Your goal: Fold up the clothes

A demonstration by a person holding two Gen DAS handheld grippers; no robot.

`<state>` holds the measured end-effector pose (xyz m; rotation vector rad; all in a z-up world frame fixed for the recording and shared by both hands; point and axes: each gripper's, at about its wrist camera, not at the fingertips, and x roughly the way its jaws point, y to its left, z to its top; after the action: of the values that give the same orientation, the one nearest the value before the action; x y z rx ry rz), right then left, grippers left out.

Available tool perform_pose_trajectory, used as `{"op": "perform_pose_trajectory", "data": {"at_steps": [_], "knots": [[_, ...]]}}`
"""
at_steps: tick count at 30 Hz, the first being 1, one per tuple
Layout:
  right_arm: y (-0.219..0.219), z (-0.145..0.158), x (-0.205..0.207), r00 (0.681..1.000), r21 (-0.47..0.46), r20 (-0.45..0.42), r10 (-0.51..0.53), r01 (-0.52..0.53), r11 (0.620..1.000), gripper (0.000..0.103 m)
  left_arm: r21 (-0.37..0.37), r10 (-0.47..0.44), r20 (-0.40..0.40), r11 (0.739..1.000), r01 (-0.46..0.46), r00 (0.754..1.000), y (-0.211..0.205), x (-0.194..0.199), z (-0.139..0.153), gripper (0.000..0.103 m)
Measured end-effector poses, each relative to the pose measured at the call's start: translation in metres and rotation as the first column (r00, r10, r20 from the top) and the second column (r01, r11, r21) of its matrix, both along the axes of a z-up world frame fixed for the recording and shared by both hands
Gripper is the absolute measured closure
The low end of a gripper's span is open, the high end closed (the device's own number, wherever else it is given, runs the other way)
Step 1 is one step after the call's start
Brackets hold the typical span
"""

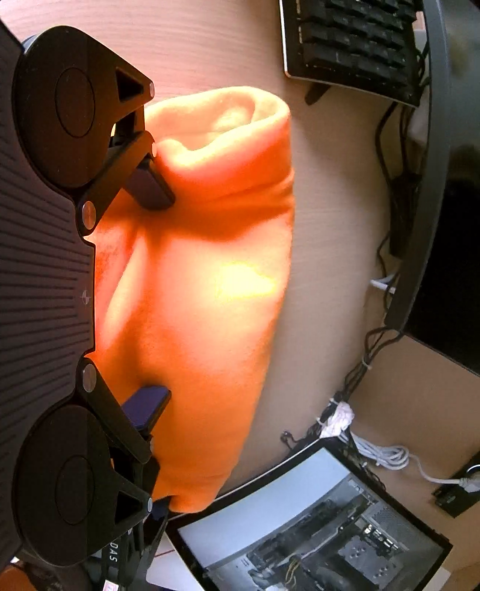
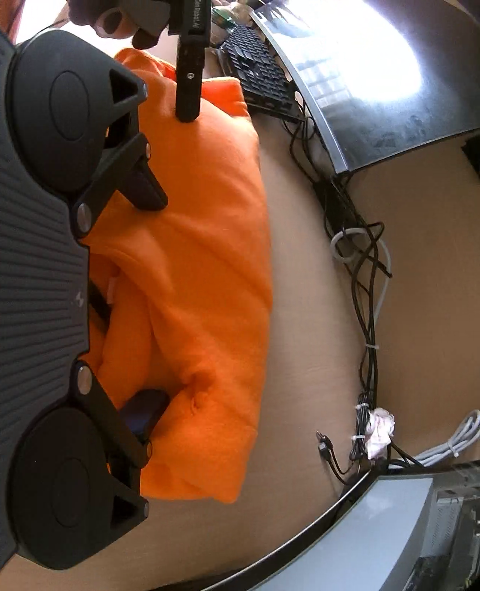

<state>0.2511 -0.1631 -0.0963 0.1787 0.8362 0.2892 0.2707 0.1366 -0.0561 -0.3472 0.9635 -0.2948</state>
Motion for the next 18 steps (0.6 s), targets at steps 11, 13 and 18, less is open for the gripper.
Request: {"op": "perform_pose_trajectory", "data": {"at_steps": [11, 13, 18], "knots": [[0.031, 0.000, 0.021, 0.998, -0.253, 0.017, 0.064, -0.057, 0.966, 0.000, -0.053, -0.004, -0.021, 0.999, 0.003, 1.000, 0.010, 0.002, 0.011, 0.000], [0.030, 0.002, 0.033, 0.996, -0.274, 0.016, 0.086, -0.078, 0.958, 0.000, -0.063, -0.005, -0.025, 0.998, 0.003, 1.000, 0.012, 0.003, 0.013, 0.000], [0.039, 0.046, 0.013, 0.971, -0.375, 0.161, 0.178, -0.106, 0.921, 0.000, 0.012, -0.008, -0.022, 1.000, 0.008, 1.000, 0.001, 0.015, 0.014, 0.000]]}}
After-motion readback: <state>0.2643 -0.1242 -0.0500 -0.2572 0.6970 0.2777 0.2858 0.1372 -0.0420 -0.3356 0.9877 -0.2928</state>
